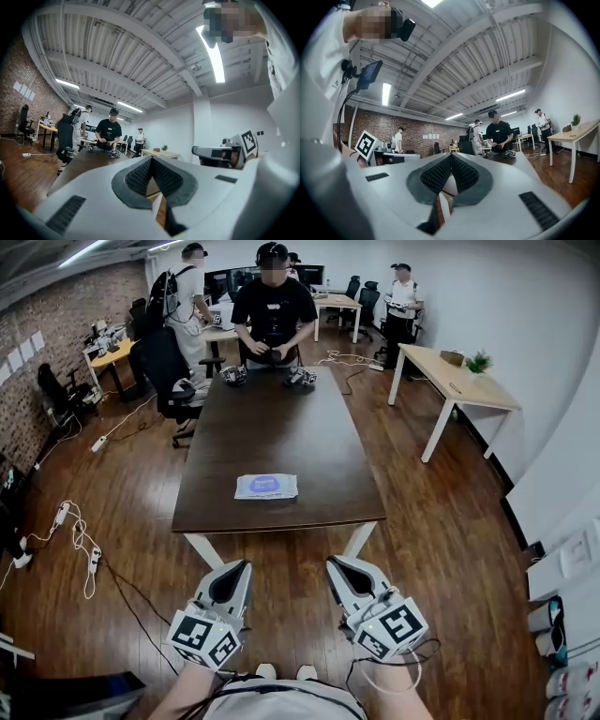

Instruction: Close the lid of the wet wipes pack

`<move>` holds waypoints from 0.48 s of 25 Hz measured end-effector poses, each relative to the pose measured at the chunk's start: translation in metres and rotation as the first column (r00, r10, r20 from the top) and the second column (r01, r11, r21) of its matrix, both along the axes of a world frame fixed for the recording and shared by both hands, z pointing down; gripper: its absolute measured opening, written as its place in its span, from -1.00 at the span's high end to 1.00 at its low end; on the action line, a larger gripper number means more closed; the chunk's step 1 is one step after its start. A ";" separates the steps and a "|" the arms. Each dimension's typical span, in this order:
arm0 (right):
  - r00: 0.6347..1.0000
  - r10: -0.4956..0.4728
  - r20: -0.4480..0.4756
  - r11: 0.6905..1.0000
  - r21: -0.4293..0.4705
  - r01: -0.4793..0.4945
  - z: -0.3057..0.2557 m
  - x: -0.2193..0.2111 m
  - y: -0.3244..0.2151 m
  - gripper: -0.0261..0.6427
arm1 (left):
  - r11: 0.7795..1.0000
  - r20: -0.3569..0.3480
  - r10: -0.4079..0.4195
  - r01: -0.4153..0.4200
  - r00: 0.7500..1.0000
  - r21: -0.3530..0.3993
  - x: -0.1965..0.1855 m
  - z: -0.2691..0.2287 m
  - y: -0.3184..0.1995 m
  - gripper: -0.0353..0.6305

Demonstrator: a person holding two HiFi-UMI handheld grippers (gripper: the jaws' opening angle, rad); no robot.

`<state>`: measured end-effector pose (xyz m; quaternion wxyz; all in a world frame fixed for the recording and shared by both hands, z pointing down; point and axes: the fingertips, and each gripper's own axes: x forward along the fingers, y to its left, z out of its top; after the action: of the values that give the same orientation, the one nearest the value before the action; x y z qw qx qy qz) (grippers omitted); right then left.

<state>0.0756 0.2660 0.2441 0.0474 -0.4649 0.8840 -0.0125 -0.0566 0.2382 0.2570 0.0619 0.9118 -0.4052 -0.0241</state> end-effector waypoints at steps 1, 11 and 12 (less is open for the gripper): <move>1.000 -0.001 -0.003 1.000 0.003 0.001 -0.002 -0.005 0.000 0.90 | 1.000 -0.002 0.000 0.000 1.000 0.002 -0.004 -0.002 -0.002 0.89; 0.999 -0.003 -0.034 1.000 0.004 0.003 -0.003 -0.018 0.002 0.90 | 1.000 -0.012 -0.006 0.006 1.000 0.003 -0.018 -0.007 -0.004 0.89; 0.999 -0.002 -0.035 1.000 0.003 0.002 -0.003 -0.018 0.002 0.90 | 1.000 -0.013 -0.004 0.004 1.000 0.003 -0.017 -0.008 -0.003 0.89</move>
<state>0.0579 0.2683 0.2407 0.0329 -0.4642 0.8851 -0.0031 -0.0741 0.2348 0.2488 0.0631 0.9109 -0.4066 -0.0307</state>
